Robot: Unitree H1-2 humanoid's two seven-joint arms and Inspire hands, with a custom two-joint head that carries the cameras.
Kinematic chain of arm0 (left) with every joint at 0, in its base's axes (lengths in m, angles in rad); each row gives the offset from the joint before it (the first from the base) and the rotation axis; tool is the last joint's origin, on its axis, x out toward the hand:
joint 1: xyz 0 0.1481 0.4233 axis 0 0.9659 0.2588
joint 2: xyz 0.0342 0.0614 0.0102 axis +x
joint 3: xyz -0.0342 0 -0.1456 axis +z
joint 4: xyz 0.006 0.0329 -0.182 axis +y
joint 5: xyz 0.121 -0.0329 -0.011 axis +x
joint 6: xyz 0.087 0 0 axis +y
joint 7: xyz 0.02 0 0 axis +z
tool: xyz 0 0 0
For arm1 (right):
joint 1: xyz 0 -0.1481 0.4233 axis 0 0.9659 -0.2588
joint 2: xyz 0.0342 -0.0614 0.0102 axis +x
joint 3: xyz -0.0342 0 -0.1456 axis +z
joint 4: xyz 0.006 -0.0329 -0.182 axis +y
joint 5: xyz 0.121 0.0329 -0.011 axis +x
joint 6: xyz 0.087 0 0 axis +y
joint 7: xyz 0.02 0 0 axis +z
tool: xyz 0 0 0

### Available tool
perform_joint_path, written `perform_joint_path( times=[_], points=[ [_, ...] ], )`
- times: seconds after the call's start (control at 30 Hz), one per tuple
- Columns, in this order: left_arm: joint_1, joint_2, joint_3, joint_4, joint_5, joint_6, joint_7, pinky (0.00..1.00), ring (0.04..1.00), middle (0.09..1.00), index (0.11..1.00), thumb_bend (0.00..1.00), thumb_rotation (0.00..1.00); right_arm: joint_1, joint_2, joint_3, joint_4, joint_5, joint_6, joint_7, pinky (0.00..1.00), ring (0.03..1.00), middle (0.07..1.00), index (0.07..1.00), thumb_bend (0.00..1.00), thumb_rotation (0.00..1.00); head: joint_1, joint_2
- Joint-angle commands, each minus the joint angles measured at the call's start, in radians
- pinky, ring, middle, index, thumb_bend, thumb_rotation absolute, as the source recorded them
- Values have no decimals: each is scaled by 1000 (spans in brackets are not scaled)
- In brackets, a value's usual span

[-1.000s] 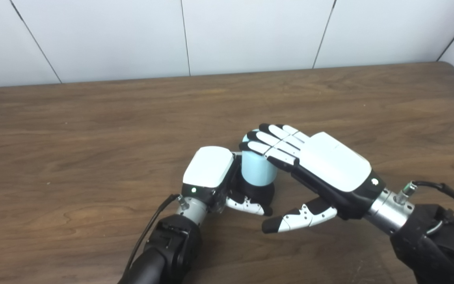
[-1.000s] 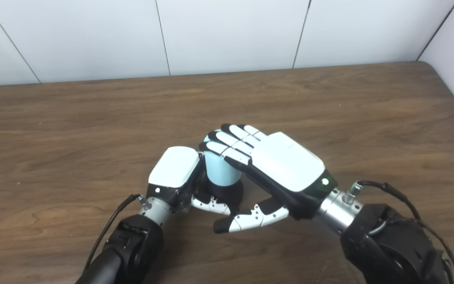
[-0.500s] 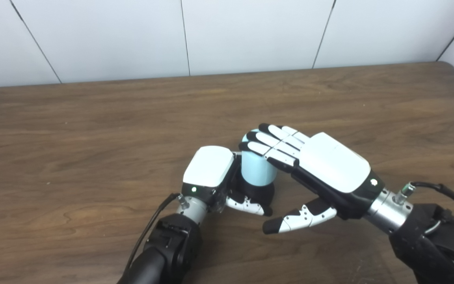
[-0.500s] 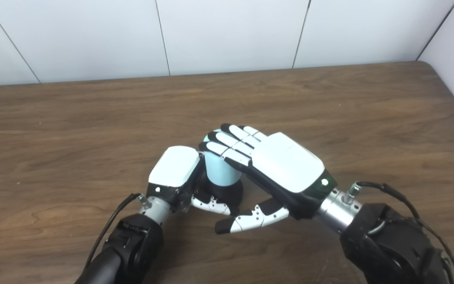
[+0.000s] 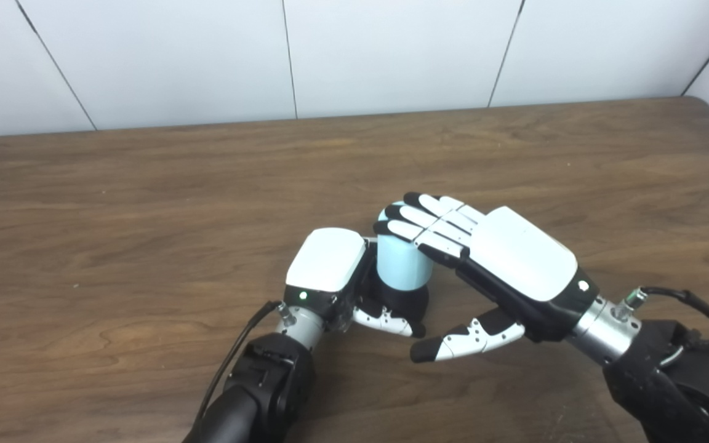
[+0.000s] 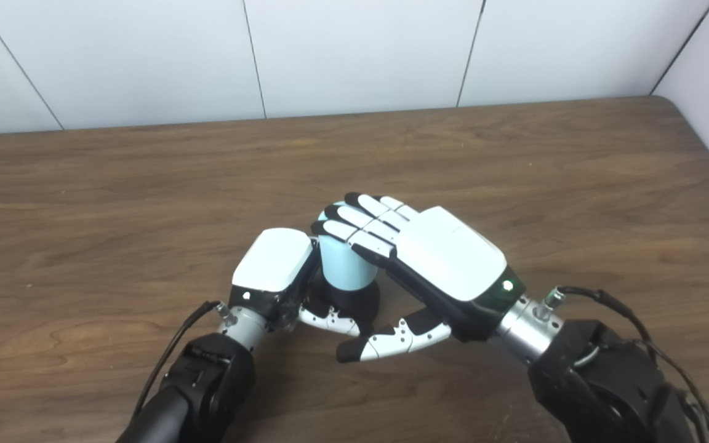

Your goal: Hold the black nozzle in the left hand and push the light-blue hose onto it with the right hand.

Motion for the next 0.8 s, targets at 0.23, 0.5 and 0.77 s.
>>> perform_joint_path(
  times=[0.23, 0.5, 0.77],
  points=[
    [69, 8, -52, 48, -21, 5, -152, 438, 465, 519, 471, 502, 0, 54, -57, 15, 57, -13, -13, 27, 935, 948, 918, 878, 561, 961, 0, 6],
    [75, 7, -50, 44, -22, 2, -147, 452, 475, 533, 464, 500, 0, 68, -73, 19, 57, -9, -5, 10, 934, 950, 918, 875, 563, 955, 0, 9],
    [76, 5, -46, 39, -25, 6, -157, 441, 479, 521, 471, 501, 0, 80, -76, 26, 58, -15, -2, 11, 930, 952, 915, 875, 560, 942, -1, 13]
  ],
)
